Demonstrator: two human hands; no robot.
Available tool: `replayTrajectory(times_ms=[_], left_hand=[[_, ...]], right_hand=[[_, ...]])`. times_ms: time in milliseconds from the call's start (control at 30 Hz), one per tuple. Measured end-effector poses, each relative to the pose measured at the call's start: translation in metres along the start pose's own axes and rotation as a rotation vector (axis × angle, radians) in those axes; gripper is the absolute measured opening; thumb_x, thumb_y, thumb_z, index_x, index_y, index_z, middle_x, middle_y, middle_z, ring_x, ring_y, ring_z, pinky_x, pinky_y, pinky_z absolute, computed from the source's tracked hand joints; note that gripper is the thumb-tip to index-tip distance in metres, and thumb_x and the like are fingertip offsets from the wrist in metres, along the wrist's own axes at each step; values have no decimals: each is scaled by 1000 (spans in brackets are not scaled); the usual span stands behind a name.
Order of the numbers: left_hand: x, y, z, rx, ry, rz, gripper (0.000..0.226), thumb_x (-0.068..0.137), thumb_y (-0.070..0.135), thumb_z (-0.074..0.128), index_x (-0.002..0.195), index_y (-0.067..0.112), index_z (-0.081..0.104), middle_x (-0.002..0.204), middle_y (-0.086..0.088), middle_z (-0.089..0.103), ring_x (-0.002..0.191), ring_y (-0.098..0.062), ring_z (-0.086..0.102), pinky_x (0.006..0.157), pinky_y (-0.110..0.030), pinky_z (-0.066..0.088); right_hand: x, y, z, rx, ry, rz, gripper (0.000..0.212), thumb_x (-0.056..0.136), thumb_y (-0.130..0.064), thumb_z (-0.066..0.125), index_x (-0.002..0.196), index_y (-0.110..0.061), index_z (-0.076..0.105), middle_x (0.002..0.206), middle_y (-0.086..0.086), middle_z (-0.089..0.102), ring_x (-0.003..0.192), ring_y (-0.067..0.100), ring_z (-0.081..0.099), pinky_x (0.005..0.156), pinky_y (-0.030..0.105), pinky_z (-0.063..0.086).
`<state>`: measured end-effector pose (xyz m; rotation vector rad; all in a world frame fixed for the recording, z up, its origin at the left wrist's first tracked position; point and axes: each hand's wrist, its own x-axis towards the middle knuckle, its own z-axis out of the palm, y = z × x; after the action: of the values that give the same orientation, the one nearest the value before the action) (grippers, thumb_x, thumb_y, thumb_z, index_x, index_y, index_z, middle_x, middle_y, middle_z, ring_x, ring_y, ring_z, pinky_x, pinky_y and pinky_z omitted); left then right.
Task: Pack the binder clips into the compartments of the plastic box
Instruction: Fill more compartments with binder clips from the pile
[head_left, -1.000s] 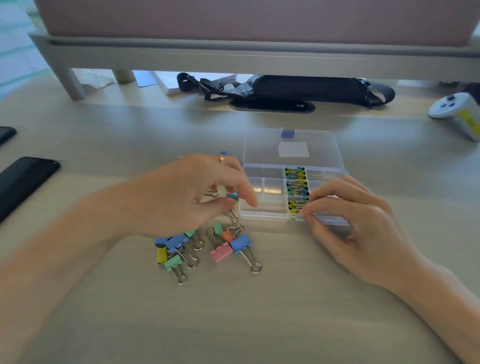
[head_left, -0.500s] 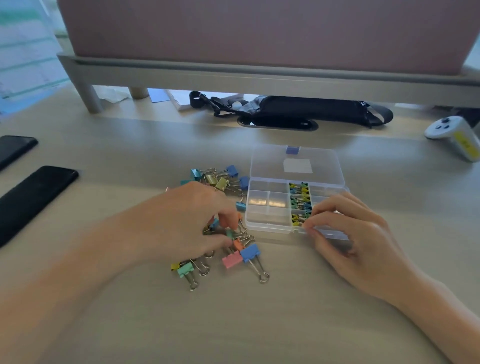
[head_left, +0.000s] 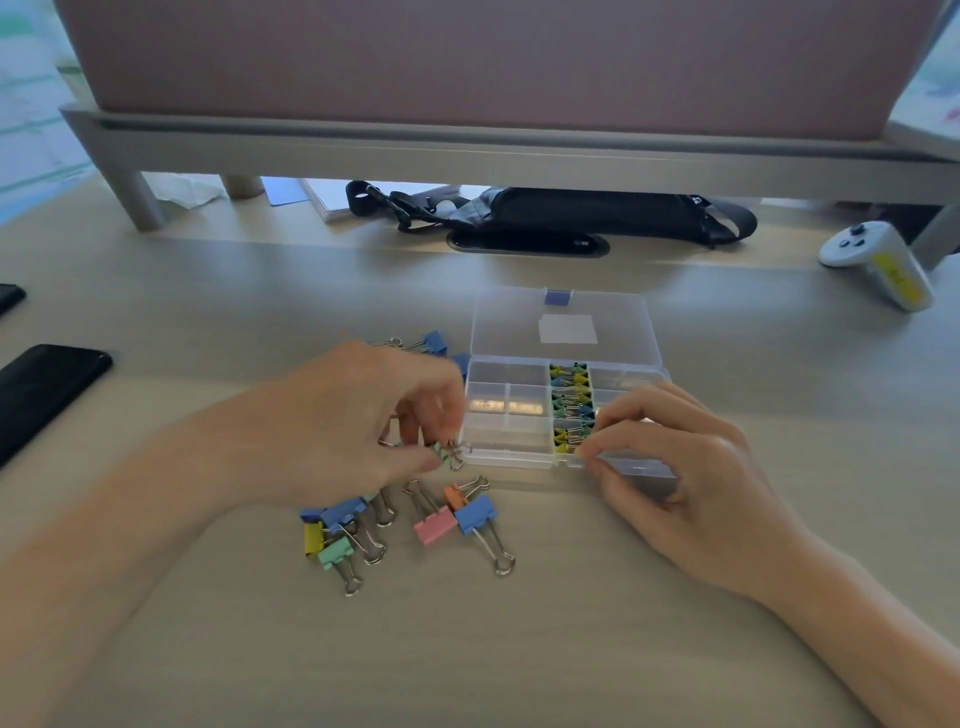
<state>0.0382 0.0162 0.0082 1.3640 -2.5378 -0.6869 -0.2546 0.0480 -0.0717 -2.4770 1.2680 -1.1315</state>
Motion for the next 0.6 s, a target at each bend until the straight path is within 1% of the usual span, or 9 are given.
replayTrajectory(times_ms=[67, 100, 133, 200, 267, 367, 467, 600], left_hand=[[7, 9, -2, -105, 91, 36, 39, 89, 23, 75, 115, 50, 63, 93, 21, 70, 85, -5, 65, 71, -20, 50], [12, 16, -1, -164, 133, 64, 41, 91, 23, 73, 119, 52, 65, 93, 18, 70, 84, -8, 65, 72, -20, 51], [18, 23, 3, -223, 161, 90, 36, 92, 22, 72, 116, 49, 69, 92, 17, 70, 83, -8, 66, 71, -21, 52], [29, 37, 17, -300, 187, 115, 21, 90, 20, 75, 101, 38, 77, 88, 18, 72, 83, -4, 67, 72, -24, 54], [38, 44, 28, -330, 209, 99, 13, 88, 20, 78, 92, 32, 74, 82, 19, 73, 79, -2, 67, 73, -25, 55], [46, 46, 35, -353, 216, 73, 17, 88, 22, 77, 93, 33, 66, 79, 17, 74, 73, -4, 65, 74, -27, 55], [48, 46, 37, -379, 198, 70, 25, 91, 20, 75, 107, 39, 69, 81, 15, 74, 75, -6, 68, 73, -20, 54], [50, 46, 39, -457, 221, 35, 13, 89, 16, 78, 95, 28, 77, 83, 12, 78, 80, -5, 74, 81, -23, 59]], right_hand=[[0, 1, 0, 15, -3, 12, 9, 88, -11, 74, 92, -15, 81, 99, -4, 66, 94, 14, 63, 83, 21, 49], [0, 1, 0, 17, -1, 18, 9, 88, -11, 75, 92, -16, 81, 99, -5, 66, 94, 13, 63, 84, 19, 48], [0, 1, -1, 19, 3, 25, 8, 88, -12, 75, 92, -17, 81, 99, -5, 66, 94, 11, 63, 85, 18, 48], [0, 1, -2, 30, 12, 42, 8, 87, -12, 76, 90, -17, 81, 98, -6, 66, 95, 10, 63, 85, 16, 47], [0, 0, -2, 35, 22, 52, 6, 86, -14, 76, 89, -17, 81, 97, -5, 67, 94, 9, 63, 85, 15, 46], [1, 1, -2, 35, 23, 63, 5, 85, -15, 77, 89, -16, 81, 97, -5, 67, 94, 8, 63, 86, 14, 45], [1, 0, -5, 46, 56, 85, 4, 82, -16, 79, 86, -16, 79, 96, -5, 68, 93, 8, 63, 85, 13, 45], [2, 1, -8, 52, 143, 153, 10, 81, -18, 80, 90, -16, 75, 98, -7, 68, 98, 6, 64, 89, 10, 43]])
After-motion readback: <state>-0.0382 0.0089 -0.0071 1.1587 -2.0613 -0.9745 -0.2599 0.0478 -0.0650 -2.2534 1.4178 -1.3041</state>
